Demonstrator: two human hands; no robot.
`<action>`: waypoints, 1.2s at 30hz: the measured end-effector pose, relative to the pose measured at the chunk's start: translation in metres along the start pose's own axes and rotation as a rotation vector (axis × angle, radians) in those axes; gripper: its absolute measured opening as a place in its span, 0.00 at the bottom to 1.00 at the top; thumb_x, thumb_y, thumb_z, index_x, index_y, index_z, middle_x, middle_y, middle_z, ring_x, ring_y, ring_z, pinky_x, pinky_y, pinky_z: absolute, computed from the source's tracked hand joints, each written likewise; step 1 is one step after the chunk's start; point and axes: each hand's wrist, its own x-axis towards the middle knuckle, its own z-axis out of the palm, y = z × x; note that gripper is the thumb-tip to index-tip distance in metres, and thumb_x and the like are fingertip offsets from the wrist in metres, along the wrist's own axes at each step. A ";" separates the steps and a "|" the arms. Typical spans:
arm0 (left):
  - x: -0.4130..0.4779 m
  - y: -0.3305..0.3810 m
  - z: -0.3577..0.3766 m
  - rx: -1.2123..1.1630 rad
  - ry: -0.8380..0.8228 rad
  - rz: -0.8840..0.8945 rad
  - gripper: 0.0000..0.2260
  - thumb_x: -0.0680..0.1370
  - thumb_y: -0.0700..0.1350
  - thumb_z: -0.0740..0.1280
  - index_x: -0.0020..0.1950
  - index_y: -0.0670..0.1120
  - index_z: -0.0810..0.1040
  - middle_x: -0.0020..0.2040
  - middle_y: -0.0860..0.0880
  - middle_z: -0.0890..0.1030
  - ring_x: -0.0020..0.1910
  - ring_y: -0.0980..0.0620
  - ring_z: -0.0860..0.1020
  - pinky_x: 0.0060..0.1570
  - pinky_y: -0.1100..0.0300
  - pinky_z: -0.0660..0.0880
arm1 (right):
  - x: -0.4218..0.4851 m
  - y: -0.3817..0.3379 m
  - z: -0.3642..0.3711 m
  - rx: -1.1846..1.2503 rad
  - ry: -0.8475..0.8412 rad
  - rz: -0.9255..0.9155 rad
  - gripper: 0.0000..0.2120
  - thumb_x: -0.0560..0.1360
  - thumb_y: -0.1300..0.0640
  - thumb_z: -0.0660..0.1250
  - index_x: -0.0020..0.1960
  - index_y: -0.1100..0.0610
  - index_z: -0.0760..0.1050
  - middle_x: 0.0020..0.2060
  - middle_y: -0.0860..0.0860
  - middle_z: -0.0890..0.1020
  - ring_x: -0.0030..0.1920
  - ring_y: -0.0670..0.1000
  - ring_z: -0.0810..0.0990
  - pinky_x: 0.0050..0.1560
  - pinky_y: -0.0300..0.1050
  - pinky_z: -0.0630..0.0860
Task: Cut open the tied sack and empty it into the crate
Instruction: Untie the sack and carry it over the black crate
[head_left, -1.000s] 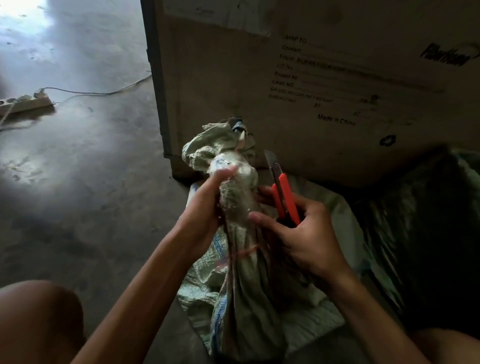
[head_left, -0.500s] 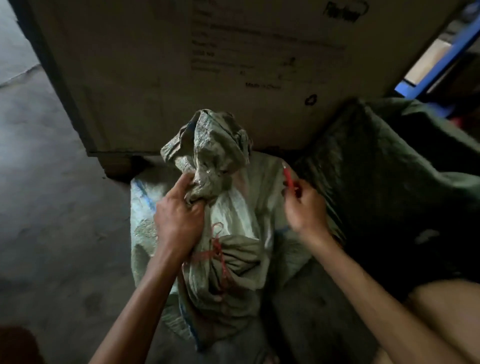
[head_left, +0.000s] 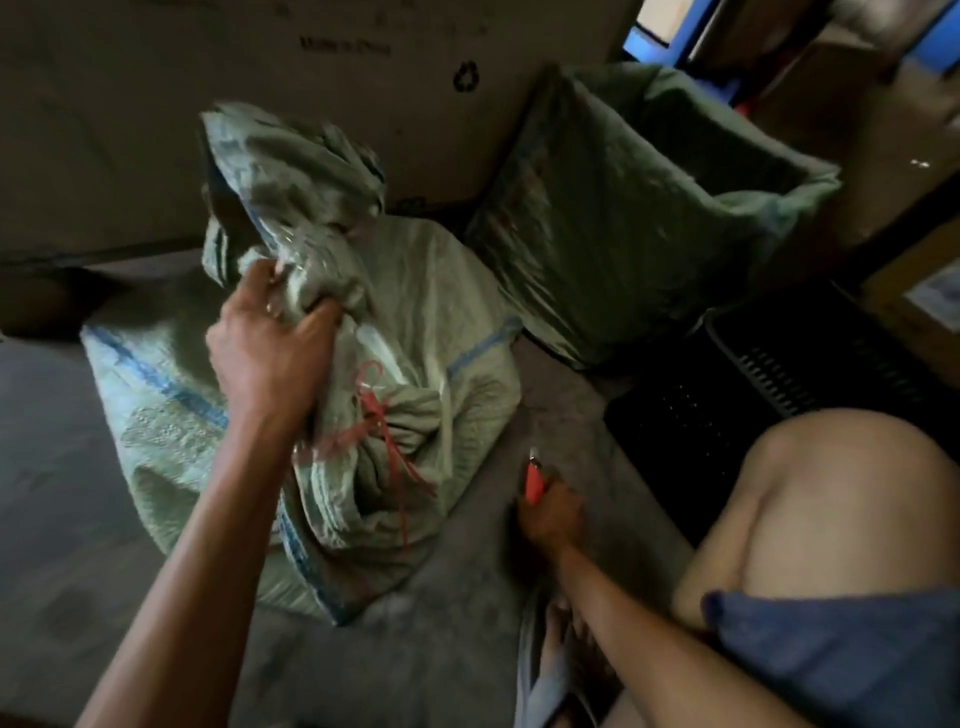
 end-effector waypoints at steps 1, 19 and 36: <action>-0.001 -0.001 -0.002 -0.026 -0.026 -0.002 0.25 0.67 0.61 0.70 0.64 0.57 0.76 0.59 0.53 0.84 0.57 0.49 0.83 0.61 0.47 0.79 | -0.003 0.006 0.006 -0.031 -0.015 0.001 0.21 0.76 0.46 0.68 0.63 0.58 0.75 0.61 0.60 0.80 0.63 0.61 0.79 0.61 0.50 0.75; 0.002 0.010 -0.024 -0.435 -0.179 -0.130 0.08 0.82 0.42 0.64 0.59 0.45 0.78 0.44 0.49 0.82 0.33 0.62 0.81 0.30 0.69 0.75 | -0.049 -0.142 -0.074 0.742 0.236 -0.641 0.07 0.76 0.62 0.69 0.52 0.54 0.81 0.42 0.50 0.83 0.42 0.51 0.81 0.45 0.43 0.76; -0.010 0.008 -0.082 -0.560 -0.135 -0.027 0.08 0.78 0.40 0.71 0.57 0.43 0.81 0.46 0.38 0.78 0.46 0.45 0.78 0.51 0.49 0.76 | -0.101 -0.242 -0.137 0.708 -0.354 -0.812 0.06 0.72 0.60 0.77 0.45 0.53 0.81 0.39 0.47 0.83 0.39 0.38 0.82 0.40 0.30 0.77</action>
